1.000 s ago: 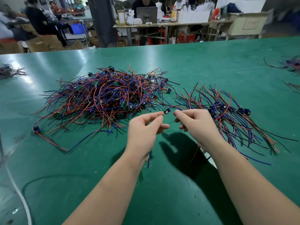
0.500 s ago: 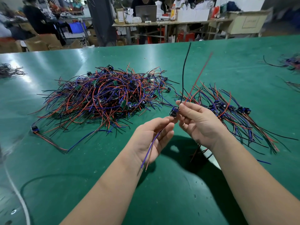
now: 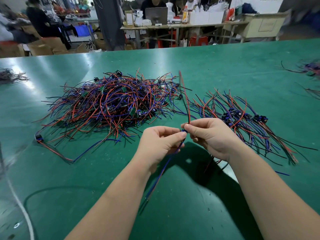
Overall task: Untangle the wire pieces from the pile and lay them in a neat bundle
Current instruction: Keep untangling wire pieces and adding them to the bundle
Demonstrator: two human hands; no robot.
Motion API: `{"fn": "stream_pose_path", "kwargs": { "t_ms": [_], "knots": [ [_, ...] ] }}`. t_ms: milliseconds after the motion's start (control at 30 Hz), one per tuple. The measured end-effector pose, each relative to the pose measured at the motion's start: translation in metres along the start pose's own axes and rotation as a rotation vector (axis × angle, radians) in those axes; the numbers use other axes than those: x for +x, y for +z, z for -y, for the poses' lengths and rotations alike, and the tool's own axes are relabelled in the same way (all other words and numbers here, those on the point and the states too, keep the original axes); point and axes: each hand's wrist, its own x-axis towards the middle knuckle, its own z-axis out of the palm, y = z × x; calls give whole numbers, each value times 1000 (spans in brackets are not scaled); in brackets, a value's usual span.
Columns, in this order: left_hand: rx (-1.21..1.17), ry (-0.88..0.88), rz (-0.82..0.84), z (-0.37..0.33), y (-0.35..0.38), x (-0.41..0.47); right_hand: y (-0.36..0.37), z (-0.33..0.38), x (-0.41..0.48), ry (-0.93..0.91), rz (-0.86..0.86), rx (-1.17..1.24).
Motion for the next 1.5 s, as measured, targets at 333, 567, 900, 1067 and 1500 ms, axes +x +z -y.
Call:
{"fn": "stream_pose_path", "kwargs": {
  "t_ms": [333,567,900,1067,1500],
  "knots": [
    [297,-57,303,5,8,-8,-42,19,8,-28,-388,348],
    [166,-65,365,-6,3,-8,-43,20,11,-87,-389,631],
    [-510,-69,167,-17,2,-3,-2,4,-4,-104,168,138],
    [-417,35,62,-11,4,-1,8,-1,-1,-117,133,313],
    [48,346,241,-5,8,-11,-1,12,-3,-98,59,463]
  ]
}}
